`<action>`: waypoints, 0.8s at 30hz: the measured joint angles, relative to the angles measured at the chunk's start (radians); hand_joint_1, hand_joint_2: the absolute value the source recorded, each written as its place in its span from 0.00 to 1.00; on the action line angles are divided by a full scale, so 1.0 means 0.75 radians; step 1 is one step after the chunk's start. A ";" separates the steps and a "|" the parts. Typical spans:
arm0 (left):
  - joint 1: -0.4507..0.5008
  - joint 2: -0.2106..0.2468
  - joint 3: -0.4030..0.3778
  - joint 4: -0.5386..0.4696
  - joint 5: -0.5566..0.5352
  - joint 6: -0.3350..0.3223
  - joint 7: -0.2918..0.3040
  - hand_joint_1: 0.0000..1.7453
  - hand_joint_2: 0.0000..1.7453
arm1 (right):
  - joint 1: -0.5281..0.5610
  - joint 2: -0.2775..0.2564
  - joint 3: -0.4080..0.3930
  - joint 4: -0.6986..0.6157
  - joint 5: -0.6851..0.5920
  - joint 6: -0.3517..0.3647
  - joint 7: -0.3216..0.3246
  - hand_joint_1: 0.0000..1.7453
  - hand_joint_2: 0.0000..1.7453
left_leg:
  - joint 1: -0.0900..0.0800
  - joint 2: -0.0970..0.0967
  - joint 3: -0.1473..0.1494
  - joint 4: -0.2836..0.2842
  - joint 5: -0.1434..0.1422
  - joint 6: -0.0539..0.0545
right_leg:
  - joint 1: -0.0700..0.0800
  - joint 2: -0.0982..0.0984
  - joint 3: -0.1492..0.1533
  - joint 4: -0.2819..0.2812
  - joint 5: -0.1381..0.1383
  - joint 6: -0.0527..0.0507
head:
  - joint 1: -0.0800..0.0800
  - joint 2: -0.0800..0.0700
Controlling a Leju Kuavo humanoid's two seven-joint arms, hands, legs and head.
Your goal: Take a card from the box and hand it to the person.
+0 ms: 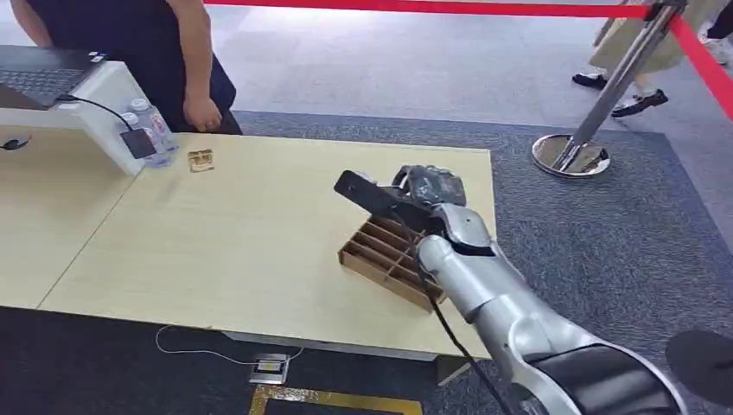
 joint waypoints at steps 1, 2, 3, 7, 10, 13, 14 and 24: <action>0.000 0.000 0.001 0.000 0.001 0.001 -0.001 0.00 1.00 | 0.000 0.003 0.001 -0.020 -0.001 0.006 0.000 1.00 1.00 | 0.000 0.000 0.000 0.000 0.000 0.000 | 0.000 0.000 0.000 0.000 0.000 0.000 | 0.000 0.000; 0.000 0.000 0.001 0.000 0.004 0.001 -0.001 0.00 1.00 | 0.000 0.005 0.002 -0.040 -0.001 0.011 0.000 1.00 1.00 | 0.000 0.000 0.000 0.000 0.000 0.000 | 0.000 0.000 0.000 0.000 0.000 0.000 | 0.000 0.000; 0.000 0.000 0.001 0.000 0.005 0.003 -0.001 0.00 1.00 | 0.000 0.008 0.004 -0.063 -0.002 0.015 0.002 1.00 1.00 | 0.000 0.000 0.000 0.000 0.000 0.000 | 0.000 0.000 0.000 0.000 0.000 0.000 | 0.000 0.000; 0.001 -0.001 0.003 0.000 0.013 0.008 -0.002 0.00 1.00 | 0.001 0.015 0.014 -0.149 -0.009 0.039 0.019 1.00 1.00 | 0.000 0.000 0.000 0.000 0.000 0.000 | 0.000 0.000 0.000 0.000 0.000 0.000 | 0.000 0.000; 0.001 -0.001 0.003 0.000 0.013 0.008 -0.004 0.00 1.00 | 0.001 0.016 0.023 -0.206 -0.017 0.048 0.036 1.00 1.00 | 0.000 0.000 0.000 0.000 0.000 0.000 | 0.000 0.000 0.000 0.000 0.000 0.000 | 0.000 0.000; 0.001 -0.001 0.003 0.000 0.014 0.009 -0.006 0.00 1.00 | 0.001 0.016 0.036 -0.256 -0.025 0.060 0.048 1.00 1.00 | 0.000 0.000 0.000 0.000 0.000 0.000 | 0.000 0.000 0.000 0.000 0.000 0.000 | 0.000 0.000; 0.001 -0.001 0.004 0.000 0.014 0.009 -0.006 0.00 1.00 | 0.001 0.016 0.039 -0.269 -0.027 0.061 0.050 1.00 1.00 | 0.000 0.000 0.000 0.000 0.000 0.000 | 0.000 0.000 0.000 0.000 0.000 0.000 | 0.000 0.000; 0.001 -0.001 0.005 0.000 0.015 0.012 -0.016 0.00 1.00 | 0.003 0.015 0.062 -0.398 -0.081 0.053 0.009 1.00 1.00 | 0.000 0.000 0.000 0.000 0.000 0.000 | 0.000 0.000 0.000 0.000 0.000 0.000 | 0.001 0.000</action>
